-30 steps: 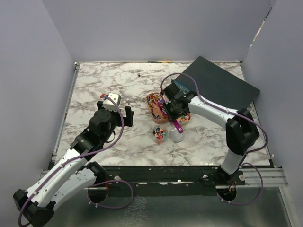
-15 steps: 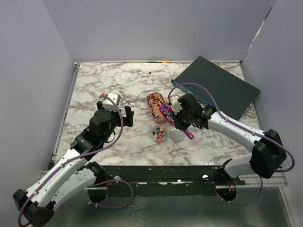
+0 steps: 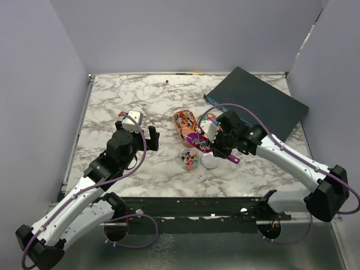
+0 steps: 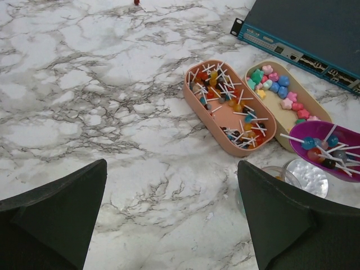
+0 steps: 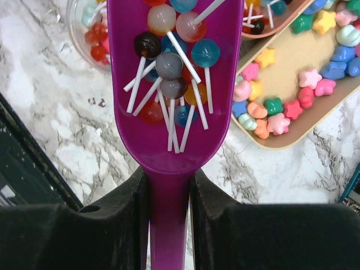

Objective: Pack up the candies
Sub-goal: Place the fake candies in the packing bottle.

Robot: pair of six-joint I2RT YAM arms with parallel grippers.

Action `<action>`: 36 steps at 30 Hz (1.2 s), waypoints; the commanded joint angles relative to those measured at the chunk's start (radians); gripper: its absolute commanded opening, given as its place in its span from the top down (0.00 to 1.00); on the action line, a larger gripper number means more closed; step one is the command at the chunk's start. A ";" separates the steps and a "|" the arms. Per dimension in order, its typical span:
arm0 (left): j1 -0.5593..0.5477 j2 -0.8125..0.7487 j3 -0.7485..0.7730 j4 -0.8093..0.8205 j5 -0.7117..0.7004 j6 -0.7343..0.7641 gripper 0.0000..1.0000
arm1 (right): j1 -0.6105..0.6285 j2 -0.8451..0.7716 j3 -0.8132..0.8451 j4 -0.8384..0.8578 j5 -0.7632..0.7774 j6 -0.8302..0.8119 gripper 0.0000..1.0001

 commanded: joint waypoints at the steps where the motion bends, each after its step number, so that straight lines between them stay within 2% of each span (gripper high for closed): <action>1: 0.003 -0.012 -0.005 -0.021 0.014 0.001 0.01 | 0.029 -0.010 0.045 -0.138 0.028 -0.078 0.99; 12: 0.003 -0.022 -0.004 -0.021 0.026 0.006 0.01 | 0.079 0.047 0.098 -0.320 0.158 -0.078 0.99; 36: 0.003 -0.034 0.003 -0.020 0.028 0.025 0.01 | 0.229 0.277 0.299 -0.534 0.311 -0.006 0.99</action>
